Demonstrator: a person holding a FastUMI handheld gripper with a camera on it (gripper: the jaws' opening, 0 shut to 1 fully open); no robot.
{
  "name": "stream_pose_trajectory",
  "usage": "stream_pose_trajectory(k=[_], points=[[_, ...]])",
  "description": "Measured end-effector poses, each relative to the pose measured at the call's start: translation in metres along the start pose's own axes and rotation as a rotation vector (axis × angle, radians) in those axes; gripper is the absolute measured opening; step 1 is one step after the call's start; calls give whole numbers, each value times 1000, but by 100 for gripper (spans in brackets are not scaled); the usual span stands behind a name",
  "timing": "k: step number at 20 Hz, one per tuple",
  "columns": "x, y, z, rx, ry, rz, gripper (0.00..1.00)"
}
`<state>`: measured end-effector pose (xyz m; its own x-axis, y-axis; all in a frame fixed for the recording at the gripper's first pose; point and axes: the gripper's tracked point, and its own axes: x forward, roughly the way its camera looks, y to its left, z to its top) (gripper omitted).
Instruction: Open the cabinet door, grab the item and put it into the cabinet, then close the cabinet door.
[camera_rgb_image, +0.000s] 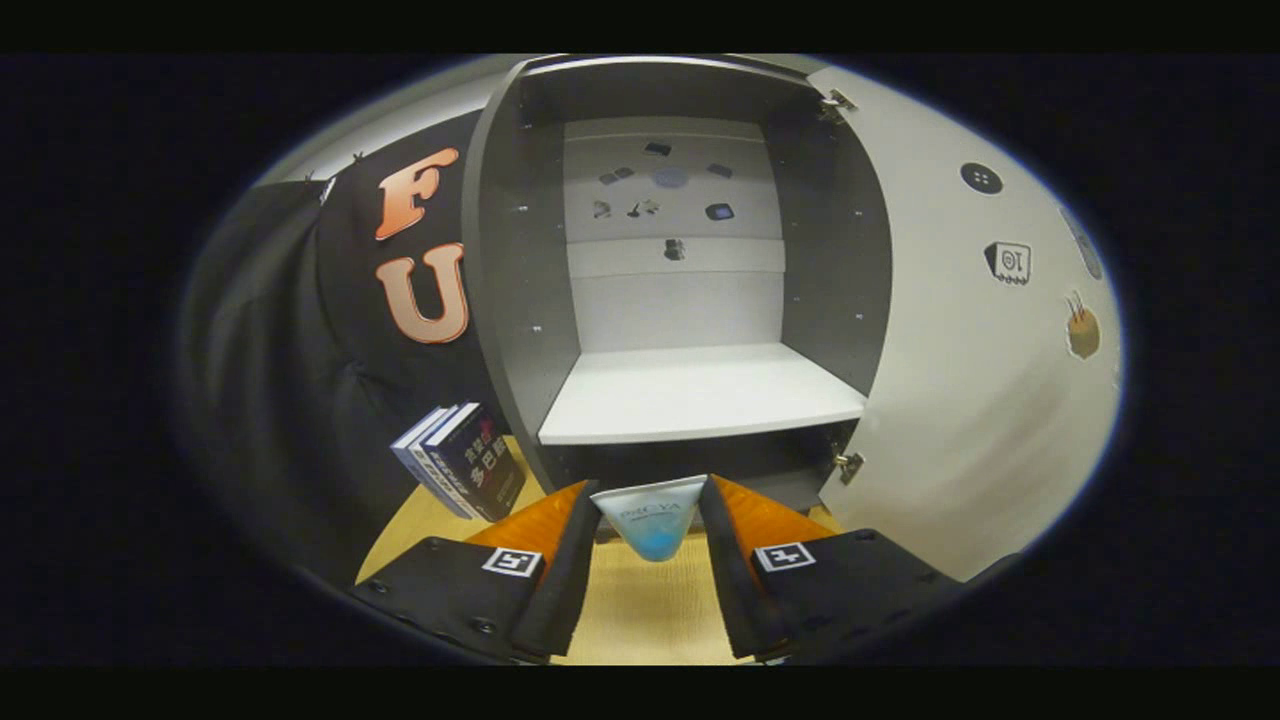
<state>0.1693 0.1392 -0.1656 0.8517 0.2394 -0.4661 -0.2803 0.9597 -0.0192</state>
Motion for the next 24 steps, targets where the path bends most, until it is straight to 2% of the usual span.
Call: stream_pose_trajectory(k=[5,8,15,18,24], points=[[33,1,70,-15,-36,-41,63],[63,-2,96,-29,-36,-69,63],[135,-26,96,-8,70,-130,63],[146,-37,104,-16,66,-163,63],[148,-44,114,7,33,-156,68]])
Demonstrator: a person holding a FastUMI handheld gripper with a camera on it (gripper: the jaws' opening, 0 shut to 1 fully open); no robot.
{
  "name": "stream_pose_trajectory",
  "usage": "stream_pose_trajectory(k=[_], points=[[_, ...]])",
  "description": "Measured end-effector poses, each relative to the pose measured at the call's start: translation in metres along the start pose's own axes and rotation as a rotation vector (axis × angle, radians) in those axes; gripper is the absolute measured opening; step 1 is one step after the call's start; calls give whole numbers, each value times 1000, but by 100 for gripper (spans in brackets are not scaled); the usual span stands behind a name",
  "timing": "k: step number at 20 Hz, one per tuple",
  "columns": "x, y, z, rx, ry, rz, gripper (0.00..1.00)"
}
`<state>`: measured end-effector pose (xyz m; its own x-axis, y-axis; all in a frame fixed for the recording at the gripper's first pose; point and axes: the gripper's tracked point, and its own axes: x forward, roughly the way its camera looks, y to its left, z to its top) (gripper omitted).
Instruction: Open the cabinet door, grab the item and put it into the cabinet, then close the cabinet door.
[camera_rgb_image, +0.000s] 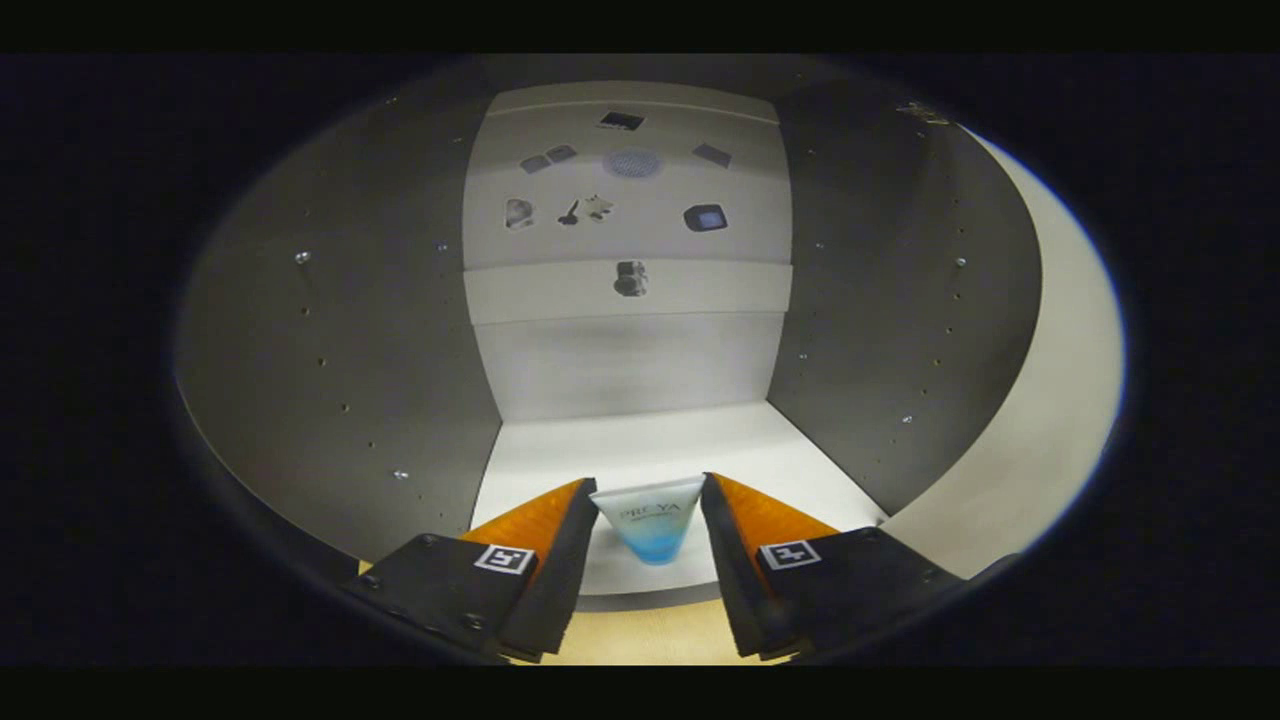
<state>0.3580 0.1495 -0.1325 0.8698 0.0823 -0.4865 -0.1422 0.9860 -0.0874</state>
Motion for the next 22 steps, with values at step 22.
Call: stream_pose_trajectory(k=[22], points=[[-223,-17,-48,11,-275,110,99]])
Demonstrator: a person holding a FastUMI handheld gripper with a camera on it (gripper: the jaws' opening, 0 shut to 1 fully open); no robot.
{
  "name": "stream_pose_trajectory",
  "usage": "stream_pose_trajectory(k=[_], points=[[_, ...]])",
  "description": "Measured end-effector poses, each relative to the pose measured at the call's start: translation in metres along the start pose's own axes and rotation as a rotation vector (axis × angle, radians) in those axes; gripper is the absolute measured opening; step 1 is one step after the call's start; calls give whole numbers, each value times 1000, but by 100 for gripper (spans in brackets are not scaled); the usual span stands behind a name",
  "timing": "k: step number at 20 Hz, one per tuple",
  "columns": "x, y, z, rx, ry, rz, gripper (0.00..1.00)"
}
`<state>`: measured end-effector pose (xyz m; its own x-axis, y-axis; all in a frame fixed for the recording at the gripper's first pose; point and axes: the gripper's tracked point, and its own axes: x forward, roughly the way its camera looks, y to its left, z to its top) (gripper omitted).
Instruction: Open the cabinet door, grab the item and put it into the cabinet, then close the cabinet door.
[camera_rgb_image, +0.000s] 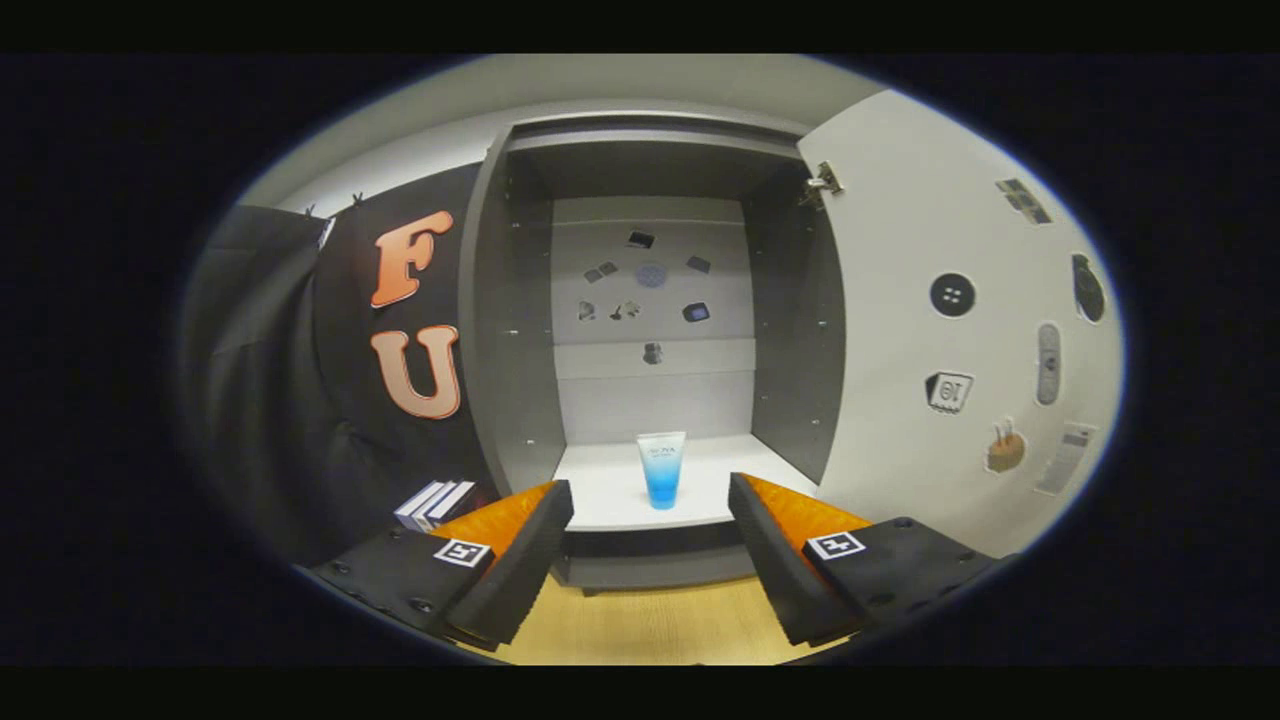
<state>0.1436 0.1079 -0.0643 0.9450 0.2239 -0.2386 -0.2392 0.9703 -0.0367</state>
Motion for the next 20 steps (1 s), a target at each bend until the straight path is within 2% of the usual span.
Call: stream_pose_trajectory(k=[2,9,13,18,20], points=[[-35,-17,-13,4,-12,-19,99],[-146,-117,-58,14,-8,-167,99],[-196,-194,-65,22,-32,-289,99],[-227,-299,-81,75,-45,-446,99],[-224,-329,-94,81,-31,-476,98]])
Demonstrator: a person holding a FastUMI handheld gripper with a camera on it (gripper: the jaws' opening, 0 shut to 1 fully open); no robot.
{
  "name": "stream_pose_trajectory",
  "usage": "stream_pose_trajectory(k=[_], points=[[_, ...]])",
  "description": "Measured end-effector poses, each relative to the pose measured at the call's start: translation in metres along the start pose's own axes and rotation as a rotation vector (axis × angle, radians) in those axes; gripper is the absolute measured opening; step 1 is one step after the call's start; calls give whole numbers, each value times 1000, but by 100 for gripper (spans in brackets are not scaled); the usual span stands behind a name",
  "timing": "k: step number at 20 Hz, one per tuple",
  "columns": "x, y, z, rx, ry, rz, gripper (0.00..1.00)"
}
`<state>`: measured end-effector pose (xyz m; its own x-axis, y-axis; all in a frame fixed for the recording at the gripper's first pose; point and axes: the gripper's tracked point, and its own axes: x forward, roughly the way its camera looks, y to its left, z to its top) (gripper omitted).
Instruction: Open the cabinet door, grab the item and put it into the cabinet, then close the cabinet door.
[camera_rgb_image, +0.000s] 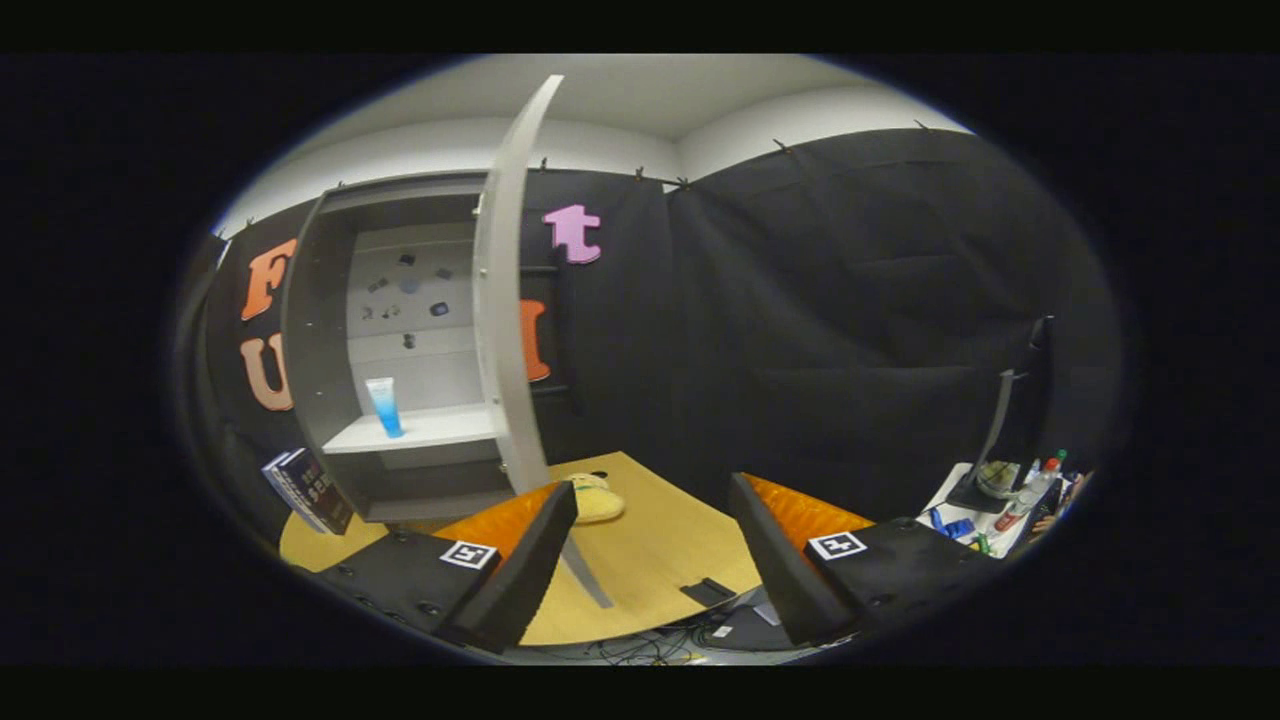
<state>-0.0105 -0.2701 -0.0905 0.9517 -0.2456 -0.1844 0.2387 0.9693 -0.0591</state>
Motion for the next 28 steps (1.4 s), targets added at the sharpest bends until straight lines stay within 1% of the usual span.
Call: stream_pose_trajectory(k=[2,4,6,8,9,11,14,16,19,21,23,25,28], points=[[21,-7,-17,2,38,9,98],[35,0,-31,12,74,49,98],[40,6,-32,11,62,93,98],[37,24,-30,13,49,169,98],[35,27,-32,-4,47,173,98],[35,32,-34,-41,38,181,92],[22,49,-42,-67,50,213,94],[10,72,-45,-64,59,264,94],[-9,118,-58,-42,77,367,94],[-20,156,-67,-36,91,442,94],[-29,191,-71,-44,94,498,94],[-29,223,-74,-52,89,532,94],[-20,273,-78,-70,86,562,95]])
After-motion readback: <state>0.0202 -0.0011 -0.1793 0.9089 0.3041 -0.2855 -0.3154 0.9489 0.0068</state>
